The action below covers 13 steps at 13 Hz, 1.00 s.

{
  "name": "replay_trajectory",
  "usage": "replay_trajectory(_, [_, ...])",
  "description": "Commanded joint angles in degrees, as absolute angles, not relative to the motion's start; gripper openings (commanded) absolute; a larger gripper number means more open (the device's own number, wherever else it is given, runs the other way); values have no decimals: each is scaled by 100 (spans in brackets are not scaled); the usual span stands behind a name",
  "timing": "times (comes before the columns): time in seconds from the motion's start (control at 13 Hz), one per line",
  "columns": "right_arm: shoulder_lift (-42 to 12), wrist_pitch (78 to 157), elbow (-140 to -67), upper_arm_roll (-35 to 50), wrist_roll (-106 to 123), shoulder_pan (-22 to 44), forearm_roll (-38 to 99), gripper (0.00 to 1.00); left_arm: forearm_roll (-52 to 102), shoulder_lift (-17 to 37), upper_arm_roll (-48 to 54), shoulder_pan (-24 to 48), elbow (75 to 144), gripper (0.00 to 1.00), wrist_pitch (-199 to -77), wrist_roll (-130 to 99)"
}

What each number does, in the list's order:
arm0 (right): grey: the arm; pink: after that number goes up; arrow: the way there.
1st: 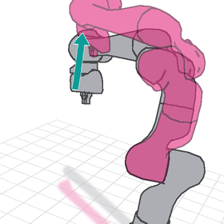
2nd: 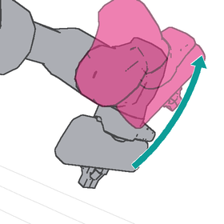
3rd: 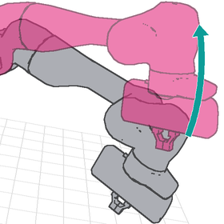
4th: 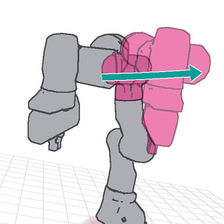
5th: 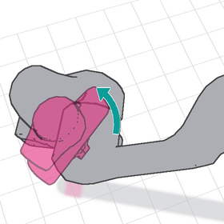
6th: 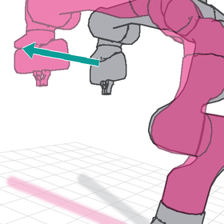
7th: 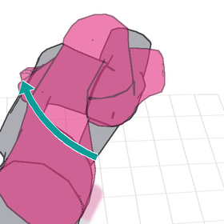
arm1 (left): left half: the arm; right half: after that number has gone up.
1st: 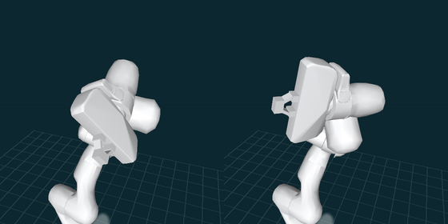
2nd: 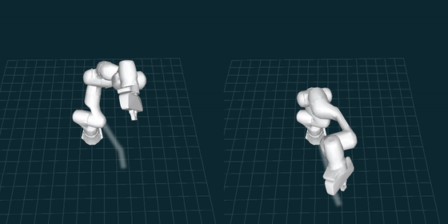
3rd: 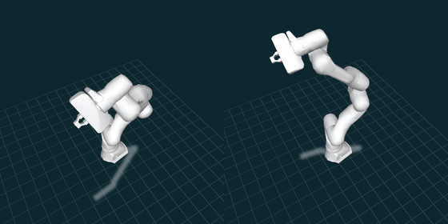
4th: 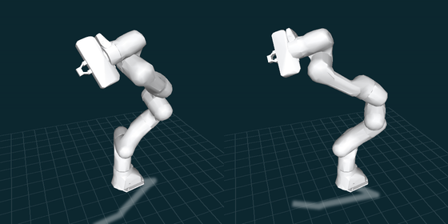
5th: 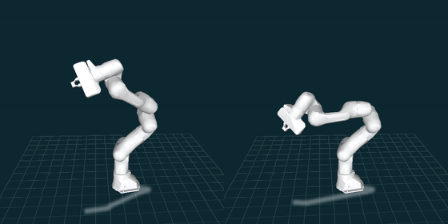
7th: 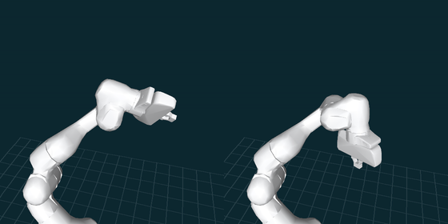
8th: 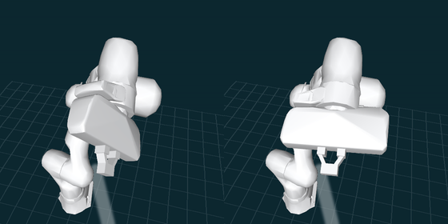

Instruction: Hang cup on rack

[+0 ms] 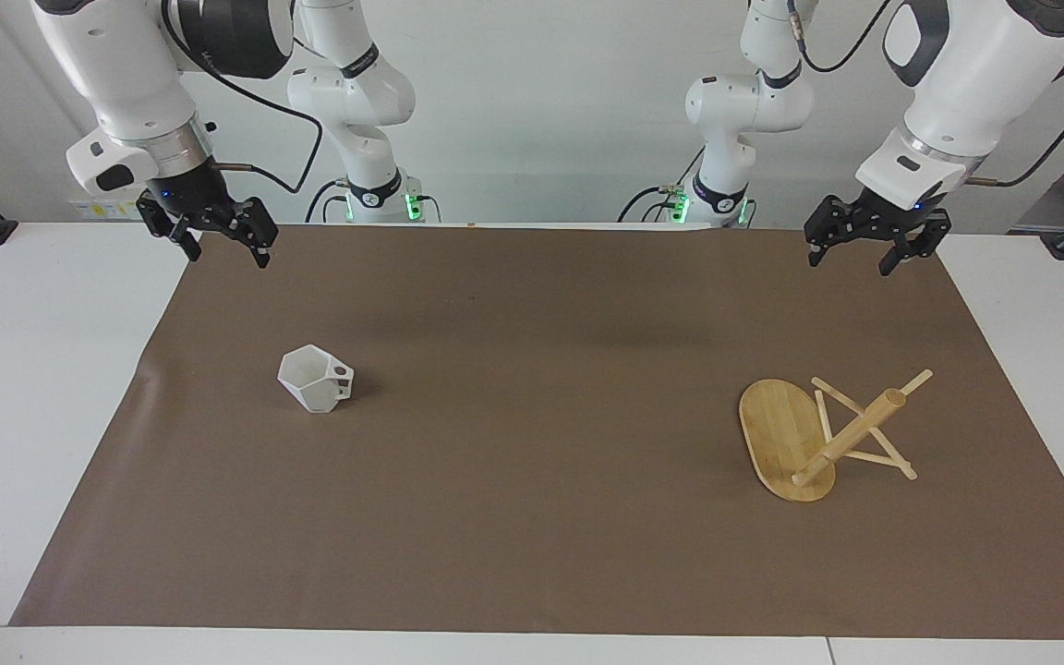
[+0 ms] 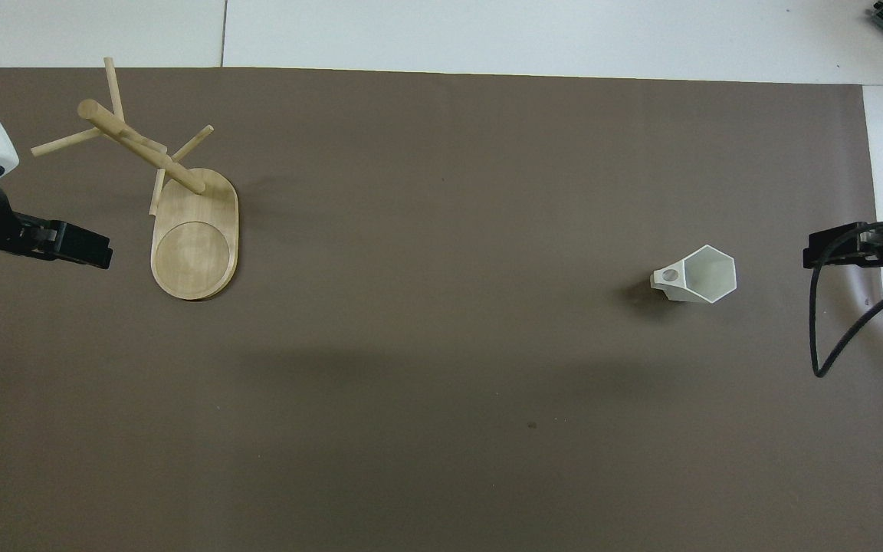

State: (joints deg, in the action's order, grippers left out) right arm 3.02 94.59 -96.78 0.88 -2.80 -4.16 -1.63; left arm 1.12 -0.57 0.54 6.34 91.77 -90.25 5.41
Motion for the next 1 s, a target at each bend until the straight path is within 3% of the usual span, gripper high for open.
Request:
replay_trajectory(0.0, [396,9492,-9756,106,-106,-448,-141,100,193,-158,70,580,9246,100,-8965,589])
replay_trajectory(0.92, [404,9519,-9765,-9,-79,-413,-141,100,193,-158,70,580,9246,100,-8965,589])
